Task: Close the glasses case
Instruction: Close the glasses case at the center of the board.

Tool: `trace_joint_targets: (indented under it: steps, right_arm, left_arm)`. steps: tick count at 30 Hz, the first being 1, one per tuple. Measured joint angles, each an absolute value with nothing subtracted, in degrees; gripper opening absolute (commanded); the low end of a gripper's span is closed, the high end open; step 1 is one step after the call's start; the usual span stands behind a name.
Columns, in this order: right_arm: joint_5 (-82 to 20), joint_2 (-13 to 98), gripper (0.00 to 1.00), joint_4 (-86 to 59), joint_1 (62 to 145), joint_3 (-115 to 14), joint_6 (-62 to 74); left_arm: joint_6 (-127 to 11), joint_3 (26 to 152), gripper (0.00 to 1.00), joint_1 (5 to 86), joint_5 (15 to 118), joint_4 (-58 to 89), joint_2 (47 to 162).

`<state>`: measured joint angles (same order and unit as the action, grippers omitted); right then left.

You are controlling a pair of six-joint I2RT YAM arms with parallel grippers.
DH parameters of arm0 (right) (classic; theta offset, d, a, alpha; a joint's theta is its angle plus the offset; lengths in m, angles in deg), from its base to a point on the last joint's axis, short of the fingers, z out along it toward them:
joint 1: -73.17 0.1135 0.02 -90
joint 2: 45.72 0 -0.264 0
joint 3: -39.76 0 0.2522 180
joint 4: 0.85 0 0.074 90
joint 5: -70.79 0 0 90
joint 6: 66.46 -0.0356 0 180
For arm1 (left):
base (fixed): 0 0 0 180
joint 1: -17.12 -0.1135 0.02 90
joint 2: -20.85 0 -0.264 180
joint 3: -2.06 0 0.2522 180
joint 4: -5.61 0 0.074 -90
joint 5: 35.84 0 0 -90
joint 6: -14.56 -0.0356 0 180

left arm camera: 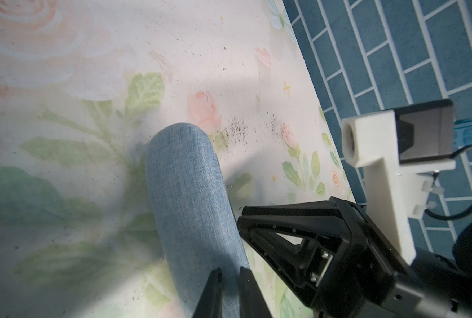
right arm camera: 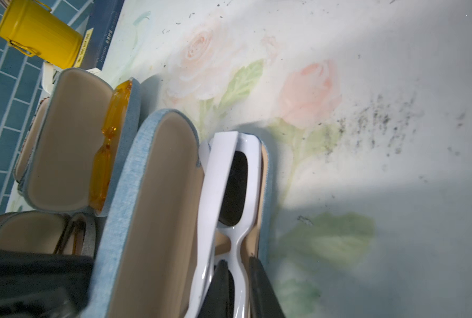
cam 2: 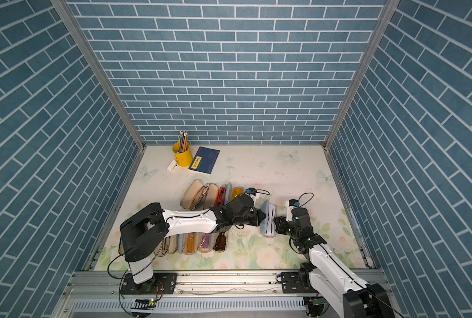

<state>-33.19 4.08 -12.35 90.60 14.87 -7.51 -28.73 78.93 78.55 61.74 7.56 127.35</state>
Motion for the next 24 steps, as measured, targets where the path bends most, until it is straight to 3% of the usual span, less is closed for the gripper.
trace_joint_targets:
  steps: [6, 15, 24]
  right_arm:
    - [-32.07, 7.27, 0.15, -12.87, 90.56, 14.39, -7.53]
    - [-31.99, 8.71, 0.00, -11.45, 90.51, 14.45, -7.93]
    - [-31.72, 8.82, 0.00, -10.49, 90.36, 15.15, -7.95]
  left_arm:
    - [-28.88, 79.24, 0.16, 78.55, 61.74, 8.00, 127.37]
    - [-29.05, 80.57, 0.16, 78.59, 62.15, 8.11, 128.51]
    - [-29.38, 82.97, 0.16, 78.83, 62.96, 7.96, 130.32]
